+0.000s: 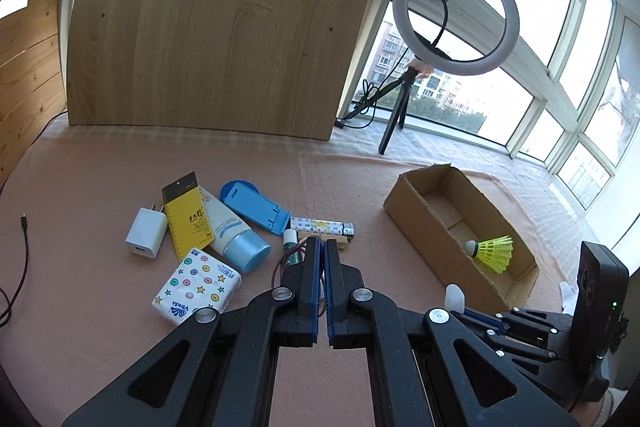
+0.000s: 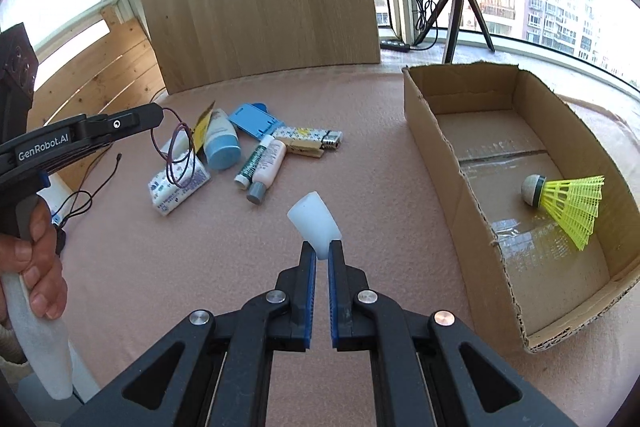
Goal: Organize objects
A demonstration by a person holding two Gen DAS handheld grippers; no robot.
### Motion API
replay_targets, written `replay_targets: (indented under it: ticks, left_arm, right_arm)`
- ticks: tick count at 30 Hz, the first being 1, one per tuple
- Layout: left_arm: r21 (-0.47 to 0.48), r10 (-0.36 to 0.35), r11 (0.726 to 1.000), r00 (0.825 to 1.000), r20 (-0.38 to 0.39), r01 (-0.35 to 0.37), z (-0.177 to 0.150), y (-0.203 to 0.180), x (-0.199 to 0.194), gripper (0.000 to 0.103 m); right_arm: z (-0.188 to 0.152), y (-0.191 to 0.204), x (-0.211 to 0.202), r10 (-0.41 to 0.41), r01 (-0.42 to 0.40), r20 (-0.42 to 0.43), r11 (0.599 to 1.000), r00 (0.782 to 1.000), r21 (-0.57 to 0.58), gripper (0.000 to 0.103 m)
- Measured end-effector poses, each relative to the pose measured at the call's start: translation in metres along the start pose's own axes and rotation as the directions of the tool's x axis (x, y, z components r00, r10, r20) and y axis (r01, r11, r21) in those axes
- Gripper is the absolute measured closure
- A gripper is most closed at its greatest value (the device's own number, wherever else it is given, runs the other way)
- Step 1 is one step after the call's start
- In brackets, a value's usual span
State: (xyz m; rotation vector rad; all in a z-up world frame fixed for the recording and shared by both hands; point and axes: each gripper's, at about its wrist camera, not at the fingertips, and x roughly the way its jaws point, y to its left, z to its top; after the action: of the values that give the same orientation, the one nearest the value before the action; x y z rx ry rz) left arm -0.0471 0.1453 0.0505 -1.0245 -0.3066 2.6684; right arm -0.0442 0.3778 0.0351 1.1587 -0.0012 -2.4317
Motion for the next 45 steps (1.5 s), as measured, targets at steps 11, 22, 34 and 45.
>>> replay_targets:
  ticks: [11,22,34,45]
  left_arm:
    - [0.000,0.015,1.000,0.997,0.079,-0.015,-0.001,-0.019,-0.059,0.102]
    - [0.044,0.018,0.999,0.993,0.118,-0.023,0.006,-0.073,-0.063,0.102]
    - [0.188,-0.117,0.977,0.991,0.068,0.102,0.031,-0.207,0.011,0.102]
    - [0.092,-0.018,0.996,1.000,0.016,0.016,0.028,-0.241,0.081,0.019]
  right_arm:
    - [0.019,0.018,-0.040,0.043,-0.038,0.094,0.998,0.995,-0.055,0.098]
    - [0.021,-0.015,-0.051,0.090,-0.081,0.123,0.994,0.988,-0.071,0.098]
    - [0.013,-0.128,-0.073,0.012,-0.018,0.140,0.999,0.990,0.044,0.098]
    - [0.005,-0.186,-0.051,-0.011,0.008,0.023,0.994,1.000,0.111,0.073]
